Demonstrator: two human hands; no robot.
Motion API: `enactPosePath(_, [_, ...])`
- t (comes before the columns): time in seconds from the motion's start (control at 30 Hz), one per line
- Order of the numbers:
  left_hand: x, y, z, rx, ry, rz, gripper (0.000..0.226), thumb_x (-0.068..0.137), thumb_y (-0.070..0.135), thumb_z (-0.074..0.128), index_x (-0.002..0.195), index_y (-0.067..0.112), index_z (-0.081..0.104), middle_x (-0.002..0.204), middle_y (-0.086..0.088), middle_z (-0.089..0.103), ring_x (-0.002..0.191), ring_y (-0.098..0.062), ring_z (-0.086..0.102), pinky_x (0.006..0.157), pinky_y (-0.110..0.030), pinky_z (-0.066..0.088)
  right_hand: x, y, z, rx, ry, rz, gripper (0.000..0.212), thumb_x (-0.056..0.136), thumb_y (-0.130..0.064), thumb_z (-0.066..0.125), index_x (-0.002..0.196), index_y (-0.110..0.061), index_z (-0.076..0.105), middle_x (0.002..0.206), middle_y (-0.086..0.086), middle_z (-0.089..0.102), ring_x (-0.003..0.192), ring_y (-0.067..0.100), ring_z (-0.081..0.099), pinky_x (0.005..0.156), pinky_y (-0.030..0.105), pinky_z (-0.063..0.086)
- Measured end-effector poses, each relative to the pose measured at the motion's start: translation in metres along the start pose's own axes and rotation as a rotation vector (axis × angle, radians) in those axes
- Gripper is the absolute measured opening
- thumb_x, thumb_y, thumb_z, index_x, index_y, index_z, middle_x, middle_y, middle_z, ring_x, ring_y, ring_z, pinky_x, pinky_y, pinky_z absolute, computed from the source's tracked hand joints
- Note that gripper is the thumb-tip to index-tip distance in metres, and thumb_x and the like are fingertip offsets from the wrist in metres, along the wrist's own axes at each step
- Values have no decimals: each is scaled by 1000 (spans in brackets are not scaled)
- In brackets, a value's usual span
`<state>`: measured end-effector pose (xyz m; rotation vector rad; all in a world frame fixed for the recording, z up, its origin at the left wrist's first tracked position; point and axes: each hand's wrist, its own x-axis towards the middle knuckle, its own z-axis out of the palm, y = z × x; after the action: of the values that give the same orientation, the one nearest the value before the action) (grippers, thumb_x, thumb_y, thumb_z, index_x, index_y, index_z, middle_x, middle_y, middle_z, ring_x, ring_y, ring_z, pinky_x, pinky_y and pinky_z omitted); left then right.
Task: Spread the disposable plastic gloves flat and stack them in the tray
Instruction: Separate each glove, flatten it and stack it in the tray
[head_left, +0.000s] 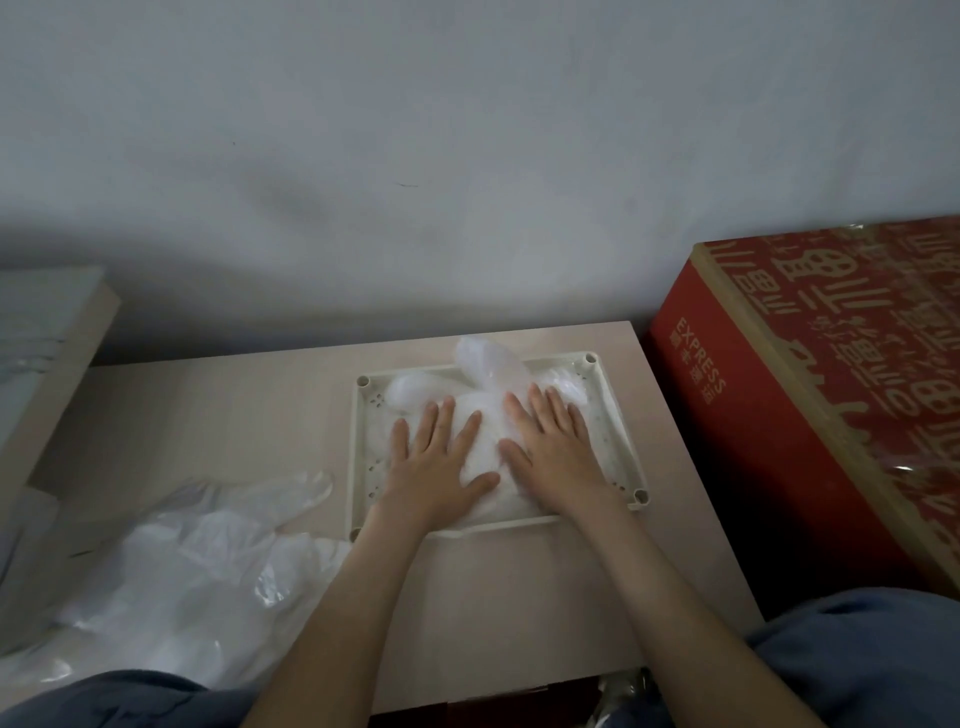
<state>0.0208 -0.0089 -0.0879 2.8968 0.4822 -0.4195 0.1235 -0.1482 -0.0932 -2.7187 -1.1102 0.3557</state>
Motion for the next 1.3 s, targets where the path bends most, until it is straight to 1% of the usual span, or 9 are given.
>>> enactPosePath(0.13, [8,11,-12,28,438,121,52,89,49,38,123,16,59,134,-11,53,115,-31,54,97,-41,34,8,4,5,-47,-42,-10,62,98,-54,11,152,-29,-6,160,2,-13,146,21,-17,116,38,-13])
enactPosePath(0.2, [18,18,-18,26,525,239,36,82,28,50,113,13,64,121,-8,62,104,-28,61,91,-37,35,10,3,8,-65,-13,-3,73,88,-60,-2,153,-25,-2,161,3,-9,147,22,-13,116,38,-12])
enactPosePath(0.33, [33,16,-16,160,414,288,54,69,16,68,123,13,62,133,-7,58,124,-25,54,103,-49,40,10,1,8,-68,-10,3,82,80,-61,-9,153,-23,-4,161,2,-8,147,19,-13,116,37,-13])
enactPosePath(0.47, [38,4,-9,220,224,96,60,88,46,30,135,17,53,144,-6,48,132,-26,46,109,-52,23,10,3,5,-24,-12,24,64,98,-54,20,151,-31,-6,160,-2,-12,146,16,-17,116,36,-14])
enactPosePath(0.7, [33,-14,-34,79,284,76,67,98,49,34,152,27,2,159,-6,-14,146,-26,-14,115,-47,-10,9,4,-12,118,-6,172,75,93,-60,33,152,-30,-3,160,2,-15,145,20,-21,116,42,-13])
enactPosePath(0.87, [-9,-52,-62,-132,450,16,55,98,24,46,149,22,27,160,-9,0,147,-27,-3,117,-44,-1,3,-46,-28,201,221,-55,61,96,-40,47,148,-17,26,159,7,15,147,24,7,116,40,3])
enactPosePath(1.03, [-72,-108,-50,-197,245,-284,60,94,19,49,148,21,24,157,-7,10,142,-31,11,115,-45,11,-24,-131,-8,261,245,-518,41,81,-20,57,120,-10,60,121,5,60,112,26,49,92,45,41])
enactPosePath(1.2, [-139,-152,-37,-245,-17,-463,61,90,24,59,144,16,32,148,-11,26,136,-32,27,109,-42,28,-49,-197,26,215,-220,-625,70,82,-39,67,144,-27,37,144,-2,42,131,19,31,105,36,20])
enactPosePath(1.3, [-168,-163,-31,-238,-180,-464,74,86,37,65,146,16,27,145,-11,29,133,-31,33,104,-38,34,-55,-206,49,100,-184,-643,54,83,-33,61,134,-21,50,133,3,52,123,27,42,98,40,29])
